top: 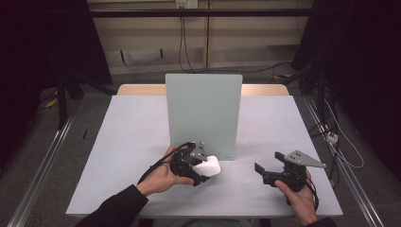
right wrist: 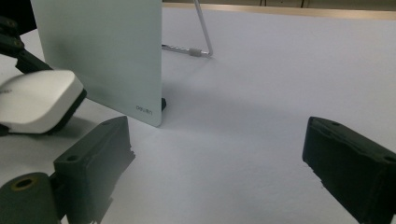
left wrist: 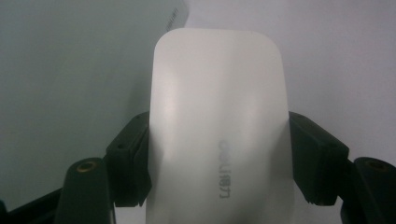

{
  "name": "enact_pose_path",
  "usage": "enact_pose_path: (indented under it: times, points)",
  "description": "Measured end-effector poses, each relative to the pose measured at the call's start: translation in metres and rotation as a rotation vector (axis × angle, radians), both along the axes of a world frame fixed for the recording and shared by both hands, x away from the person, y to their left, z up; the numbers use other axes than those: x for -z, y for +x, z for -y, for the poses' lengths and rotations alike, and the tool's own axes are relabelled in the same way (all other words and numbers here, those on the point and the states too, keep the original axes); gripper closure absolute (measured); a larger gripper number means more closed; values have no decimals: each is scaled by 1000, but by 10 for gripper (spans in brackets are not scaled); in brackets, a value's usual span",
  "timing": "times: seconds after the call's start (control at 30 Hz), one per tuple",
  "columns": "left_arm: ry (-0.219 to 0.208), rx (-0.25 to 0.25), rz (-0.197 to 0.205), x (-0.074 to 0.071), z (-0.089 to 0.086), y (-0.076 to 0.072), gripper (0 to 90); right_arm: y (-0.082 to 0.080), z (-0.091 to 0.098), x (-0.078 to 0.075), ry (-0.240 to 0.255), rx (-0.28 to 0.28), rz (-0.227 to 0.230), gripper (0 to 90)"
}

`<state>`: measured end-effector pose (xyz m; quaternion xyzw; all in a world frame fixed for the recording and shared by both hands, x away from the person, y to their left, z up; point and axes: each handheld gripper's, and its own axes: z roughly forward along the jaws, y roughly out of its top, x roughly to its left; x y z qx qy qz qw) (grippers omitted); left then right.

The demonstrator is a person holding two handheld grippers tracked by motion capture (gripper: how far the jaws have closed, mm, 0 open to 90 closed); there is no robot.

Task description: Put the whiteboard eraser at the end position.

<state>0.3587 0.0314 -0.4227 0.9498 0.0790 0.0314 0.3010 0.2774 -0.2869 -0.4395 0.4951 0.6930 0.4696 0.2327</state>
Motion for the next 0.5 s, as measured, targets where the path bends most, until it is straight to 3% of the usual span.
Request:
enact_pose_path:
  times: [0.03,0.27,0.37,0.43,0.5]
  points:
    - [2,9,-20,2,1,0,311,0,0,0,0,0,1,76]
    - [19,-3,-27,11,6,-1,311,0,0,0,-2,-1,0,76]
    - [7,-17,-24,15,7,-2,311,0,0,0,-1,-2,-1,76]
    - [25,-19,-29,14,8,-1,311,0,0,0,0,-3,-2,76]
    - [12,-22,-34,15,7,-1,311,0,-1,0,-2,-4,2,76]
